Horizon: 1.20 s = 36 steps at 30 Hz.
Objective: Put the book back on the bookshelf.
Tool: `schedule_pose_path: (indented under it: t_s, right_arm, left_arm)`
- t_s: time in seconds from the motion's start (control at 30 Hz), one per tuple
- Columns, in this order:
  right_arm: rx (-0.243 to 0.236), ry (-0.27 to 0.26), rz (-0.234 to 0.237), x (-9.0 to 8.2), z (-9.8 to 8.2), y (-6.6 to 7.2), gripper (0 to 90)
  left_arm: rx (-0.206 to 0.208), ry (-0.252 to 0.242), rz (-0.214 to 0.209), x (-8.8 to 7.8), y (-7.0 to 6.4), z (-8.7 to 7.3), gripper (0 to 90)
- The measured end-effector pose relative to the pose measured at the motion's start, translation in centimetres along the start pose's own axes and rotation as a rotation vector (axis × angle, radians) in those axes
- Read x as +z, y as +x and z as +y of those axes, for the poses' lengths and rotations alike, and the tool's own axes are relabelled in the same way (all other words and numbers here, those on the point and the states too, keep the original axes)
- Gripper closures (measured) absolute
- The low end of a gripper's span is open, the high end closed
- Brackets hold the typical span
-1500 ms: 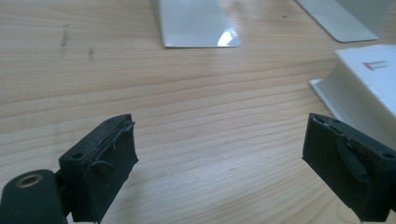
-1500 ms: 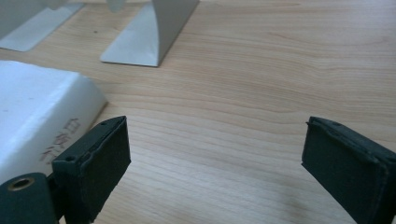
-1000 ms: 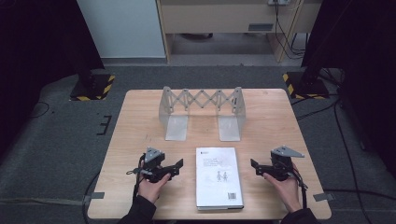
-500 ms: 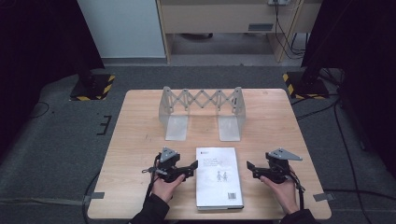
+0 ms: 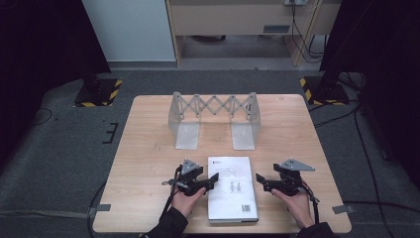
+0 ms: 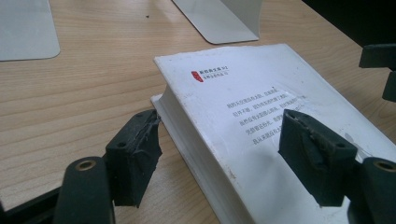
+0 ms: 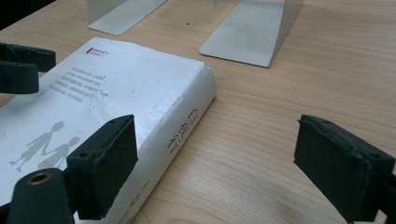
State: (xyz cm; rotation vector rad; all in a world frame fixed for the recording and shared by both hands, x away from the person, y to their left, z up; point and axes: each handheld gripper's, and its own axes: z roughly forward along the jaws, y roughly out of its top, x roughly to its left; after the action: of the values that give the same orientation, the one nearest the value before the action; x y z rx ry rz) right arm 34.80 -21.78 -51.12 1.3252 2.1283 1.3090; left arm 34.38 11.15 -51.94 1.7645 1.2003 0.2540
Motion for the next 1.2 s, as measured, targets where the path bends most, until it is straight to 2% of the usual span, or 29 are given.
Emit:
schedule_pose_path:
  t_s: [0.03, 0.23, 0.4, 0.53, 0.6, 0.63, 0.67, 0.8, 0.9, 0.93, 1.07, 1.2]
  right_arm:
    - [-0.004, 0.004, 0.000, 0.1, 0.0, 0.0, 13.6]
    - [-0.001, 0.005, 0.004, 0.3, -0.1, -0.1, 13.6]
    - [0.006, 0.006, 0.020, 0.4, -0.2, -0.1, 15.0]
    - [0.007, 0.009, 0.030, 0.4, -0.2, 0.0, 15.4]
    - [0.006, 0.010, 0.031, 0.4, -0.2, 0.0, 15.4]
    - [0.015, 0.006, 0.031, 0.4, -0.2, 0.0, 15.3]
    - [0.010, 0.007, 0.032, 0.4, -0.2, -0.1, 15.3]
    - [0.013, 0.003, 0.033, 0.4, -0.2, -0.1, 15.1]
    - [0.011, 0.003, 0.034, 0.4, -0.2, 0.0, 14.9]
    - [0.014, 0.002, 0.036, 0.4, -0.2, 0.0, 14.9]
    - [0.020, -0.002, 0.036, 0.4, -0.2, -0.1, 14.9]
    - [0.021, -0.002, 0.040, 0.4, -0.2, -0.1, 14.9]
  left_arm:
    - [-0.012, -0.004, -0.012, 0.1, 0.0, -0.2, 30.9]
    - [-0.021, -0.001, -0.047, 0.5, -0.1, -0.5, 38.1]
    - [-0.065, 0.009, -0.078, 0.9, -0.2, -0.5, 39.0]
    - [-0.072, 0.007, -0.081, 0.7, -0.2, -0.4, 39.4]
    - [-0.075, -0.002, -0.083, 0.5, -0.1, -0.3, 40.8]
    - [-0.079, -0.039, -0.093, 0.1, -0.3, -0.1, 41.8]
    - [-0.075, -0.055, -0.095, -0.1, -0.4, 0.0, 42.5]
    - [-0.059, -0.091, -0.097, -0.6, -1.0, 0.2, 41.9]
    - [-0.068, -0.104, -0.104, -0.6, -1.1, 0.3, 41.0]
    - [-0.094, -0.123, -0.122, -0.7, -1.1, 0.4, 40.9]
    - [-0.133, -0.142, -0.146, -0.2, -1.2, 0.3, 38.1]
    - [-0.123, -0.142, -0.151, 0.2, -1.5, 0.4, 37.5]
